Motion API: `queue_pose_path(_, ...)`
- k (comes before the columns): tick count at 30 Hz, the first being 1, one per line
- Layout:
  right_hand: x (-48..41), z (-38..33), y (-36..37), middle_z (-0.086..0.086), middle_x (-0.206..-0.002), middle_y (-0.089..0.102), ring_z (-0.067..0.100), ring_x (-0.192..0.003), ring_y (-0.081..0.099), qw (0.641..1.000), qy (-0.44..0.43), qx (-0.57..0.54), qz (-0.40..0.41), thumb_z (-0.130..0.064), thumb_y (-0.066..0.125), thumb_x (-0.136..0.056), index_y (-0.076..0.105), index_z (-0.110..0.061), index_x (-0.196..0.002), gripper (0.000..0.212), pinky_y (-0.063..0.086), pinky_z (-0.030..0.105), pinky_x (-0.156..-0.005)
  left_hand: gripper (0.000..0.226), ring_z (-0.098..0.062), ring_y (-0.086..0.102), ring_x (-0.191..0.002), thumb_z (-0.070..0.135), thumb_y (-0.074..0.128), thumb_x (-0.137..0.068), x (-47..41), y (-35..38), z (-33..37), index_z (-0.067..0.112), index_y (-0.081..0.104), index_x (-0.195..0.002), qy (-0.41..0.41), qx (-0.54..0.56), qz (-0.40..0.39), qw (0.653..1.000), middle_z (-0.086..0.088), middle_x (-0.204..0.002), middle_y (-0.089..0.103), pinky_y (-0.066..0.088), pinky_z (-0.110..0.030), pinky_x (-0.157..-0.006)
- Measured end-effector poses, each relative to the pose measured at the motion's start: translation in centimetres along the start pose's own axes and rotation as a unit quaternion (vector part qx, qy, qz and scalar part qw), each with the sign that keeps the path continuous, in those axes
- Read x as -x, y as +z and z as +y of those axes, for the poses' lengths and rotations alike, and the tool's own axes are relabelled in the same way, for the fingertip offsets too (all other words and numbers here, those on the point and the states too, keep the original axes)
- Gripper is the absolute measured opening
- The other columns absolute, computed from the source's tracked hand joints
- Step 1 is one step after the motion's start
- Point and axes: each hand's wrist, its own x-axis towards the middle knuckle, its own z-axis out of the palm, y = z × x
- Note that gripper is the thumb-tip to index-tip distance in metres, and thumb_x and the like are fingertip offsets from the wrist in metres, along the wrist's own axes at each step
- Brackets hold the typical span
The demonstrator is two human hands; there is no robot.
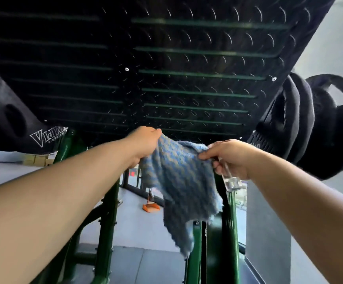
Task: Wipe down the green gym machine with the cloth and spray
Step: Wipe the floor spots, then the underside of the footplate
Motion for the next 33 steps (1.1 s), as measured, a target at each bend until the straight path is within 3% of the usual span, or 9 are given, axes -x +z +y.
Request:
queue_pose_path(4,0.4,-1.7,-1.8,0.001,-0.058,0.059,0.007,-0.043,0.042,0.994,-0.019,0.111,0.003,-0.012,0.075,-0.081,0.075,-0.006,-0.087,0.008,0.039,0.017,-0.038,0.064,-0.019,0.058,-0.116,0.068,0.053,-0.08,1.3,-0.6,1.4,0.024,0.056,-0.126,-0.073,-0.081,-0.196,0.974,0.001,-0.123,0.064,0.043,-0.04,-0.101)
queue_pose_path(9,-0.9,-3.3,-3.5,0.004,-0.06,0.051,0.009,-0.037,0.043,0.99,-0.078,0.066,0.101,-0.008,0.064,-0.091,0.064,-0.01,-0.079,0.013,0.037,0.016,-0.034,0.052,-0.031,0.067,-0.103,0.01,0.074,-0.072,1.3,-1.9,-0.2,0.012,0.058,-0.121,-0.155,-0.113,-0.434,0.88,-0.013,-0.114,0.069,0.053,-0.047,-0.089)
queue_pose_path(12,-1.2,-3.5,-4.8,0.002,-0.054,0.051,0.008,-0.034,0.042,0.983,-0.086,0.011,0.161,-0.008,0.061,-0.092,0.06,-0.01,-0.074,0.018,0.035,0.014,-0.033,0.039,-0.022,0.066,-0.092,0.006,0.066,-0.073,0.6,-2.3,-2.2,0.011,0.063,-0.112,-0.171,-0.089,-0.366,0.91,-0.008,-0.103,0.071,0.051,-0.032,-0.081)
queue_pose_path(15,-1.2,-3.0,-5.9,0.002,-0.055,0.05,0.007,-0.03,0.043,0.985,-0.062,-0.017,0.163,-0.009,0.062,-0.092,0.061,-0.006,-0.084,0.008,0.034,0.013,-0.032,0.019,-0.019,0.064,-0.078,0.0,0.046,-0.084,0.0,-1.8,-3.5,0.008,0.061,-0.092,-0.199,0.117,-0.157,0.96,-0.009,-0.087,0.066,0.051,-0.031,-0.077)
queue_pose_path(17,-0.9,-2.5,-6.4,0.004,-0.066,0.053,0.008,-0.031,0.046,0.985,-0.047,-0.023,0.162,-0.008,0.062,-0.091,0.06,-0.006,-0.088,0.004,0.035,0.012,-0.032,0.02,-0.019,0.062,-0.067,-0.004,0.036,-0.086,-0.8,-1.3,-4.0,0.007,0.053,-0.084,-0.212,0.254,-0.011,0.944,-0.01,-0.084,0.061,0.053,-0.033,-0.06)
queue_pose_path(21,0.3,-1.8,-6.3,0.006,-0.082,0.064,0.009,-0.039,0.057,0.99,-0.031,-0.019,0.133,-0.006,0.061,-0.091,0.066,-0.007,-0.094,0.005,0.037,0.013,-0.034,0.033,-0.02,0.055,-0.067,-0.008,0.036,-0.093,-1.7,-0.1,-4.1,0.004,0.049,-0.12,-0.212,0.284,0.092,0.931,-0.013,-0.079,0.06,0.05,-0.029,-0.041)
queue_pose_path(24,1.2,-1.6,-6.0,0.007,-0.079,0.066,0.01,-0.042,0.062,0.991,-0.045,0.031,0.125,0.002,0.063,-0.087,0.069,-0.006,-0.095,0.013,0.037,0.014,-0.034,0.041,-0.013,0.048,-0.066,0.001,0.044,-0.098,-0.9,0.3,-3.2,0.008,0.045,-0.138,-0.172,0.088,0.066,0.979,-0.005,-0.087,0.053,0.046,-0.026,-0.051)
queue_pose_path(30,2.8,-0.8,-6.4,0.002,-0.047,0.061,0.008,-0.033,0.053,0.962,-0.073,0.187,0.185,-0.001,0.071,-0.083,0.071,-0.01,-0.082,0.008,0.036,0.014,-0.034,0.058,-0.027,0.067,-0.093,0.066,0.064,-0.074,1.7,-1.7,-0.3,0.015,0.068,-0.103,-0.104,-0.057,-0.127,0.985,-0.012,-0.106,0.068,0.053,-0.039,-0.085)
queue_pose_path(33,3.4,-0.8,-6.8,0.007,-0.065,0.064,0.012,-0.041,0.056,0.966,-0.075,0.179,0.17,-0.002,0.069,-0.085,0.067,-0.011,-0.076,0.013,0.037,0.016,-0.038,0.032,-0.022,0.071,-0.083,0.04,0.074,-0.076,2.4,-3.2,0.8,0.011,0.073,-0.089,-0.042,-0.126,-0.21,0.969,-0.008,-0.089,0.074,0.054,-0.03,-0.074)
